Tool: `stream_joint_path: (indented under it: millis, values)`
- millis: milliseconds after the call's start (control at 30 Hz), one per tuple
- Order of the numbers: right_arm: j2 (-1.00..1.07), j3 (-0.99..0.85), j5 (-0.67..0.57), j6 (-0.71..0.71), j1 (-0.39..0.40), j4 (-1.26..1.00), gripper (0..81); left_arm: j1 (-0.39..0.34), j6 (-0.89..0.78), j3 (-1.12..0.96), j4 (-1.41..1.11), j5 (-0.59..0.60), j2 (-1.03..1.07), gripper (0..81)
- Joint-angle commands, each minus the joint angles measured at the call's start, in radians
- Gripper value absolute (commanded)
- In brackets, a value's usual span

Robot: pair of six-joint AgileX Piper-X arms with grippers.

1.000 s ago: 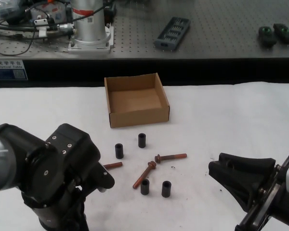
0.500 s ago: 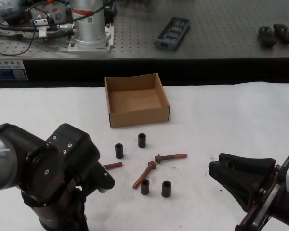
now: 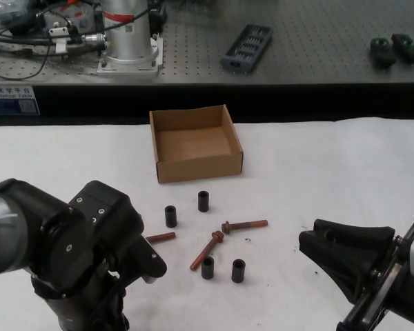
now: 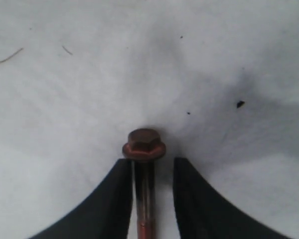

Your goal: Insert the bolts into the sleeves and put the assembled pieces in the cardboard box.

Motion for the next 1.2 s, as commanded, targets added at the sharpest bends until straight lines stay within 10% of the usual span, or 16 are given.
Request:
stream_joint_path:
  millis: [0, 267, 400, 1167]
  values:
    - [0.004, -0.003, 0.031, 0.018, -0.002, -0.040, 5.6, -0.002, 0.031, -0.008, 0.004, -0.004, 0.003, 22.2]
    - [0.004, -0.003, 0.031, 0.018, -0.002, -0.040, 5.6, -0.002, 0.038, -0.009, 0.017, -0.007, 0.067, 21.4]
    - [0.004, -0.003, 0.031, 0.018, -0.002, -0.040, 5.6, -0.002, 0.040, -0.016, 0.018, -0.049, 0.121, 0.4]
    - [0.004, -0.003, 0.026, -0.018, -0.002, -0.040, 5.6, 0.033, -0.237, 0.016, -0.358, 0.164, -0.229, 0.6]
